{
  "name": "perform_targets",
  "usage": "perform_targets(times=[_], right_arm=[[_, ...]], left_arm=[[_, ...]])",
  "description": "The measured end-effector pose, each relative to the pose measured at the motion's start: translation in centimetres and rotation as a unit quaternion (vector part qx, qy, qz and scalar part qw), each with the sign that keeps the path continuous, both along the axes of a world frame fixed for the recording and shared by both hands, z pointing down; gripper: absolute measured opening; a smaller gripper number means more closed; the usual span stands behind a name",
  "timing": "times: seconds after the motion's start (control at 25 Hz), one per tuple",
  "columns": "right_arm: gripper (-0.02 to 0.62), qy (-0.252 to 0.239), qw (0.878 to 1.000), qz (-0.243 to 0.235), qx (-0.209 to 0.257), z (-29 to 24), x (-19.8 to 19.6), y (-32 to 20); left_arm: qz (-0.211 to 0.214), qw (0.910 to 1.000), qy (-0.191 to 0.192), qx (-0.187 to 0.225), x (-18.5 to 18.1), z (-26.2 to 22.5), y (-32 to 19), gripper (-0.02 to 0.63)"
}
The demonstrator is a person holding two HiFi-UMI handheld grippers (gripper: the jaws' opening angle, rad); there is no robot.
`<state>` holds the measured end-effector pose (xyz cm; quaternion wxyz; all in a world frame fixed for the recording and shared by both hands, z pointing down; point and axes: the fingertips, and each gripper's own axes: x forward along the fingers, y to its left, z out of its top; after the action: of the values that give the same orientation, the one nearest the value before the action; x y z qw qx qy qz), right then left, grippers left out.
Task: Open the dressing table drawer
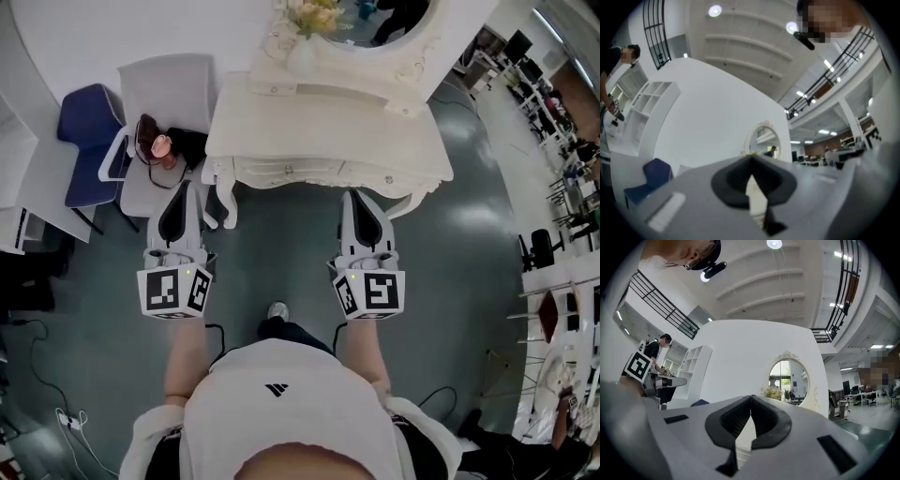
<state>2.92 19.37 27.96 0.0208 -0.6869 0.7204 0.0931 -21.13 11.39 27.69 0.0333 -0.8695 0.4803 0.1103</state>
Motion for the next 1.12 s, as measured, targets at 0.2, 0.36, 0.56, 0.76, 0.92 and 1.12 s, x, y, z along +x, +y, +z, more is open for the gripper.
perform_targets(times=[0.2, 0.36, 0.56, 0.76, 0.92, 1.12], right_arm=[[-0.009, -0.002, 1.0, -0.009, 0.0, 0.3, 3.4, -3.3], [-0.009, -0.009, 1.0, -0.012, 0.002, 0.7, 5.8, -4.8], [-0.009, -0.02, 1.0, -0.011, 0.001, 1.3, 8.0, -6.1], [-0.009, -0.029, 1.0, -0.006, -0.006, 1.9, 9.8, -7.4], [-0.009, -0.025, 1.0, -0.001, -0.007, 2.2, 10.8, -8.8], [-0.009, -0.022, 1.0, 0.008, -0.01, 2.1, 12.1, -11.1]], left_arm=[[-0.008, 1.0, -0.001, 0.003, 3.7, 0.0, -2.9, 0.008], [-0.007, 0.9999, -0.008, 0.006, 6.2, 0.0, -4.0, 0.008], [-0.006, 0.9998, -0.017, 0.002, 8.4, 0.1, -5.5, 0.008], [-0.001, 0.9998, -0.022, -0.002, 10.3, 0.6, -6.9, 0.008], [0.005, 0.9998, -0.021, -0.006, 11.4, 0.9, -8.7, 0.008], [0.015, 0.9997, -0.02, -0.005, 13.0, 0.9, -11.4, 0.008]])
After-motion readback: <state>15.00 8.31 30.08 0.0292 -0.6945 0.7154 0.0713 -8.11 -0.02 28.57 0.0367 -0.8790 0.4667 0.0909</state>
